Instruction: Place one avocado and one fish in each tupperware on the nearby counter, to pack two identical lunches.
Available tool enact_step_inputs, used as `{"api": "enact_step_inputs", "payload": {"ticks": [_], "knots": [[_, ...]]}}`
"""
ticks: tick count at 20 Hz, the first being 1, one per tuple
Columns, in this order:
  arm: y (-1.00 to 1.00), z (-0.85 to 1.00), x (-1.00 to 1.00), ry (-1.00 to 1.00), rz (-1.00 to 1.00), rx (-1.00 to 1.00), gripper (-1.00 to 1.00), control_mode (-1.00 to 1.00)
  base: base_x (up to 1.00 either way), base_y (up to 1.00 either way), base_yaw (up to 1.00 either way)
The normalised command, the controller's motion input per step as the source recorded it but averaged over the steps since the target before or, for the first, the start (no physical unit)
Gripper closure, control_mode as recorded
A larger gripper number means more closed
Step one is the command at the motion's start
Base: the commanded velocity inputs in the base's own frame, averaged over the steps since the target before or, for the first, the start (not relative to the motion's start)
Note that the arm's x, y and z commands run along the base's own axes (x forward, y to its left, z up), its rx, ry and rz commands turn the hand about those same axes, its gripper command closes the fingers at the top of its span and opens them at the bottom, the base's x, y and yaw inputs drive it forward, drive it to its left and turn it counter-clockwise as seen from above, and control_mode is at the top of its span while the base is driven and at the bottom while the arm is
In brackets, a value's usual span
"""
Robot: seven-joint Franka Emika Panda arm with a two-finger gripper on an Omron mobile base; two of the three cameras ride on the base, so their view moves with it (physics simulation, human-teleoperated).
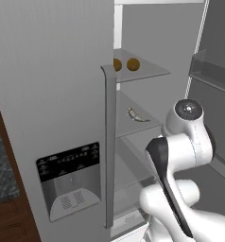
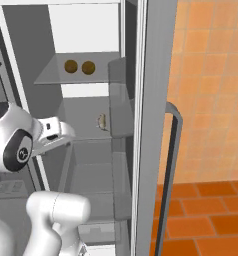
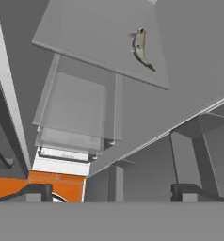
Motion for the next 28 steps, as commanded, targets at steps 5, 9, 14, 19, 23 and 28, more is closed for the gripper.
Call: {"api": "enact_step_inputs", "payload": {"ticks": [5, 9, 14, 19, 23, 28], "knots": [[-0.21, 0.13, 0.84, -0.14, 0.08, -0.05, -1.0, -1.0, 0.0, 0.0, 0.0], [-0.24, -0.19, 0.99, 0.08, 0.01, 0.0, -1.0, -1.0, 0.0, 0.0, 0.0], [0.49, -0.05, 0.98, 0.01, -0.09, -0.05, -1.0, -1.0, 0.0, 0.0, 0.0], [-0.09, 0.03, 0.7, 0.0, 0.05, 0.22, -1.0, -1.0, 0.0, 0.0, 0.0], [-0.58, 0.12, 0.61, 0.09, 0.16, 0.32, -1.0, -1.0, 0.0, 0.0, 0.0], [-0.15, -0.2, 0.4, 0.07, 0.05, 0.06, -1.0, -1.0, 0.0, 0.0, 0.0]]}}
